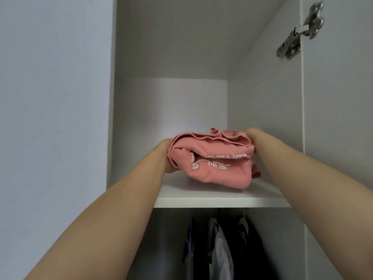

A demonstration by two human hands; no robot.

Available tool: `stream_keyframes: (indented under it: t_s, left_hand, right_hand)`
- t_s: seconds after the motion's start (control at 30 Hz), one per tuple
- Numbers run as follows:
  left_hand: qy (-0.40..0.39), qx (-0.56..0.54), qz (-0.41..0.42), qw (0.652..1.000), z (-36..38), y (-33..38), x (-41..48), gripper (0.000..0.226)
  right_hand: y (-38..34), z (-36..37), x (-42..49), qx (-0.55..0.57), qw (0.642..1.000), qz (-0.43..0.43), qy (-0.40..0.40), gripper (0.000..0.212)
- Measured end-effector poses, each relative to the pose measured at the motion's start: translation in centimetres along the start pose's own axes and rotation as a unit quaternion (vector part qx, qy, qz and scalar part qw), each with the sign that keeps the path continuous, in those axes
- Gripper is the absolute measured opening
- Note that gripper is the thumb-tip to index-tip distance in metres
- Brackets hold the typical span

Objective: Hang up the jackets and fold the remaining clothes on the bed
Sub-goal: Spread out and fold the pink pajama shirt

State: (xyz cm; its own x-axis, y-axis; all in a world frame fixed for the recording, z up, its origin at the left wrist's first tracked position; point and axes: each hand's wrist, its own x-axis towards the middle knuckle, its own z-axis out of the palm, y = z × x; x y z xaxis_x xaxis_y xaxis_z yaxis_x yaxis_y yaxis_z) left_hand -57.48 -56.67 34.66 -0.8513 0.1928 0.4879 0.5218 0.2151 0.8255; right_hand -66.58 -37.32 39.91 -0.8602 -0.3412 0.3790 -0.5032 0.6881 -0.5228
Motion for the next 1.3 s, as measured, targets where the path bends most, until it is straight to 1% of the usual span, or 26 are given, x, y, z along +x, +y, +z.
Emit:
stream_keyframes:
  t_s: [0.03,0.07,0.1,0.13,0.17,0.2,0.23,0.3,0.33,0.43,0.5,0.57,0.63,0.7,0.8,0.87,0.9,1.0,1.03,1.07,1.1,1.17,1.2,1.23,1.27,1.3]
  left_hand:
    - [0.052,-0.007,-0.077,0.996,-0.8,-1.2,1.1,0.035]
    - [0.132,0.07,-0.141,0.979,-0.9,-1.6,1.4,0.035]
    - [0.161,0.179,-0.203,0.949,-1.5,-2.6,1.3,0.037]
    - [0.18,0.263,-0.244,0.916,-2.0,-3.8,1.7,0.045]
    - [0.23,0.289,-0.254,0.894,-2.0,-4.4,2.1,0.051]
    - [0.223,0.316,-0.221,0.895,-2.0,-4.5,2.5,0.053]
    - [0.213,0.282,-0.18,0.918,-1.8,-4.3,2.4,0.048]
    - [0.155,0.223,-0.141,0.952,-0.9,-3.5,2.0,0.032]
    - [0.126,0.204,-0.131,0.962,-0.7,-3.3,1.8,0.027]
    - [0.06,0.182,-0.108,0.976,-0.3,-2.9,1.2,0.017]
    - [0.008,0.224,-0.107,0.969,-0.4,-3.0,1.1,0.026]
    - [-0.033,0.263,-0.118,0.957,-0.4,-2.9,0.8,0.045]
    - [-0.054,0.282,-0.126,0.95,-0.3,-2.7,0.6,0.038]
    - [-0.069,0.291,-0.123,0.946,-0.2,-2.6,0.4,0.029]
    - [-0.048,0.321,-0.118,0.938,-0.1,-2.5,0.4,0.02]
    - [-0.02,0.346,-0.118,0.931,-0.2,-2.5,0.5,0.024]
    - [-0.011,0.354,-0.119,0.928,-0.3,-2.4,0.5,0.024]
    - [-0.003,0.383,-0.124,0.915,-0.5,-2.3,0.4,0.011]
    - [-0.007,0.393,-0.129,0.91,-0.6,-2.3,0.5,0.012]
    - [-0.016,0.401,-0.135,0.906,-0.6,-2.3,0.5,0.018]
    - [-0.025,0.408,-0.142,0.902,-0.6,-2.3,0.5,0.029]
    - [-0.04,0.414,-0.156,0.896,-0.4,-2.2,0.4,0.047]
    - [-0.048,0.412,-0.16,0.896,-0.3,-2.1,0.3,0.048]
    - [-0.055,0.409,-0.164,0.896,-0.1,-2.1,0.2,0.046]
    - [-0.055,0.4,-0.168,0.899,-0.1,-2.1,0.3,0.045]
    - [-0.051,0.382,-0.175,0.906,-0.1,-2.2,0.3,0.044]
  right_hand:
    - [0.6,0.2,0.8,-0.065,0.997,0.048,0.015,0.035]
    - [0.9,0.4,0.7,-0.17,0.982,0.07,0.034,0.037]
    - [1.5,0.7,1.6,-0.276,0.958,0.062,0.039,0.037]
    - [2.1,1.2,1.7,-0.332,0.941,0.054,0.03,0.035]
    - [2.3,1.7,1.9,-0.327,0.944,0.023,0.026,0.035]
    - [2.2,2.1,1.7,-0.304,0.953,0.002,0.005,0.037]
    - [2.1,2.5,1.3,-0.267,0.963,-0.022,-0.016,0.04]
    - [1.8,3.1,0.9,-0.157,0.985,-0.034,-0.067,0.048]
    - [1.8,3.3,0.6,-0.121,0.987,-0.027,-0.099,0.052]
    - [2.2,3.1,-0.2,-0.119,0.975,-0.004,-0.19,0.056]
    - [2.7,2.5,-0.5,-0.078,0.97,0.015,-0.229,0.047]
    - [2.9,1.8,-0.9,-0.067,0.976,0.005,-0.207,0.033]
    - [3.1,1.4,-1.0,-0.113,0.985,-0.022,-0.125,0.02]
    - [2.9,1.3,-1.2,-0.194,0.978,-0.04,-0.06,0.012]
    - [2.9,1.5,-1.9,-0.308,0.948,-0.05,0.052,0.02]
    - [3.2,1.2,-2.7,-0.361,0.923,-0.051,0.119,0.02]
    - [3.4,1.0,-3.2,-0.392,0.912,-0.036,0.115,0.022]
    - [3.6,1.1,-4.9,-0.496,0.867,0.037,-0.035,0.028]
    - [3.6,1.4,-5.4,-0.513,0.854,0.055,-0.067,0.027]
    - [3.5,1.5,-5.5,-0.51,0.856,0.054,-0.062,0.026]
    - [3.3,1.4,-5.5,-0.478,0.877,0.041,-0.018,0.026]
    - [2.8,1.2,-5.1,-0.365,0.917,-0.017,0.157,0.03]
    - [2.4,1.5,-4.9,-0.284,0.929,-0.062,0.23,0.034]
    - [1.7,1.9,-5.0,-0.196,0.945,-0.094,0.244,0.036]
    - [1.2,2.5,-5.1,-0.113,0.968,-0.112,0.194,0.035]
    - [0.7,3.3,-5.5,-0.07,0.985,-0.118,0.103,0.031]
